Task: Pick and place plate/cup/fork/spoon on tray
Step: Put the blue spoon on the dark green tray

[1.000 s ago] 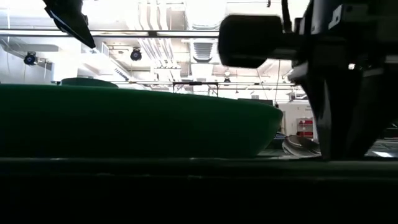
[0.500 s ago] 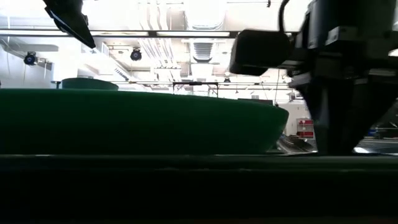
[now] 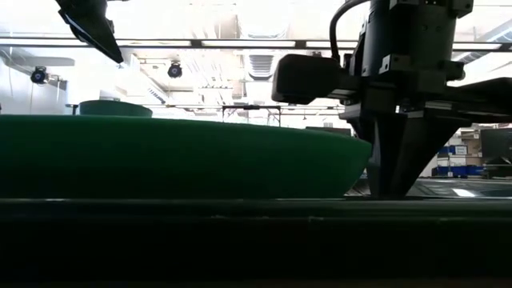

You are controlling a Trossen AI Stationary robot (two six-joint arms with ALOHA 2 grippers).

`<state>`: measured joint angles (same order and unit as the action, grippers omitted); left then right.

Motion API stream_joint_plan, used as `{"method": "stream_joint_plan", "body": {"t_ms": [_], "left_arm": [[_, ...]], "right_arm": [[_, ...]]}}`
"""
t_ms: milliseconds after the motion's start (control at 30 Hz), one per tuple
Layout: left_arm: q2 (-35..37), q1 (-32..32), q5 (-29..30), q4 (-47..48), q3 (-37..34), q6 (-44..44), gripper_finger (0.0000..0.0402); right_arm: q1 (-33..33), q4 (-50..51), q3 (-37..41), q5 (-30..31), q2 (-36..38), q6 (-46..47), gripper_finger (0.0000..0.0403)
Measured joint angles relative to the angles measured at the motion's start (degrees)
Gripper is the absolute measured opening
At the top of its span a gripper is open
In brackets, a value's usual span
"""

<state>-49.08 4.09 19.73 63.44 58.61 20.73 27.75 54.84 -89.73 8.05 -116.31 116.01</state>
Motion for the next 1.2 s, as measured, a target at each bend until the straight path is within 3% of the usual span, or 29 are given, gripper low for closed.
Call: {"method": "stream_joint_plan", "body": {"t_ms": [1200], "left_arm": [[0.1,-0.01,0.0,0.01,0.0,0.07,0.0141]], "right_arm": [[0.11,-0.43,0.17,1.45,2.19,-0.62,0.0029]]}}
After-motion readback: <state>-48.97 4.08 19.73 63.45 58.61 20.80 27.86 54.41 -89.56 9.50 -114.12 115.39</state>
